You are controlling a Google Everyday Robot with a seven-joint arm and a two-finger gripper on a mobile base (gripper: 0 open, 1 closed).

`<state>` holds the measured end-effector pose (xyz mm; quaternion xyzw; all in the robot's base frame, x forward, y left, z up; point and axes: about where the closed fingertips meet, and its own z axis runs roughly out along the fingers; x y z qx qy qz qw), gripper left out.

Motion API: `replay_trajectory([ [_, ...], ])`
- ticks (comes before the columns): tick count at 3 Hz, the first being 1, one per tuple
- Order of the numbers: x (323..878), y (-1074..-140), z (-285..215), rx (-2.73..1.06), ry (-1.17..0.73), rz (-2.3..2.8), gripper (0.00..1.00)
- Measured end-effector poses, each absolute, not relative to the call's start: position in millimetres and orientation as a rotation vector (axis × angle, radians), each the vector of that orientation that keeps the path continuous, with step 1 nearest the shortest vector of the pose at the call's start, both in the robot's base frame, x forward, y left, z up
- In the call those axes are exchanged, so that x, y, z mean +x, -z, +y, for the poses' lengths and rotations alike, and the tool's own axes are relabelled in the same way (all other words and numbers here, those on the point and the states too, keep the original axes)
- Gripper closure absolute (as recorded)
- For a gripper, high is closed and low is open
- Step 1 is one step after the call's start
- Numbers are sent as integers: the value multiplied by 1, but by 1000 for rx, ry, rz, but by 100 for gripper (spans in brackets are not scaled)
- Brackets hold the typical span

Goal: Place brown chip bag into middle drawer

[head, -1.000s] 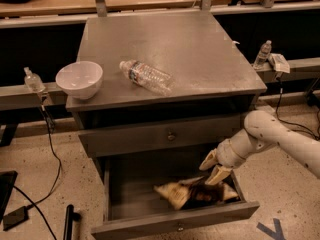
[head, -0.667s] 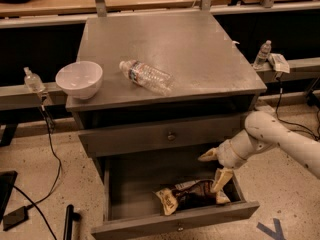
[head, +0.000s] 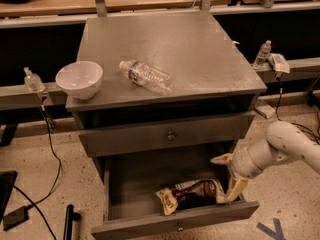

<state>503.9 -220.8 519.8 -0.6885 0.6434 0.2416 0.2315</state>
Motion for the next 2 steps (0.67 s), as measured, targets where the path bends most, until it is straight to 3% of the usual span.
replay_trajectory([
  [1, 503, -518, -221, -1893, -668, 1770, 0],
  [2, 503, -518, -221, -1893, -668, 1770, 0],
])
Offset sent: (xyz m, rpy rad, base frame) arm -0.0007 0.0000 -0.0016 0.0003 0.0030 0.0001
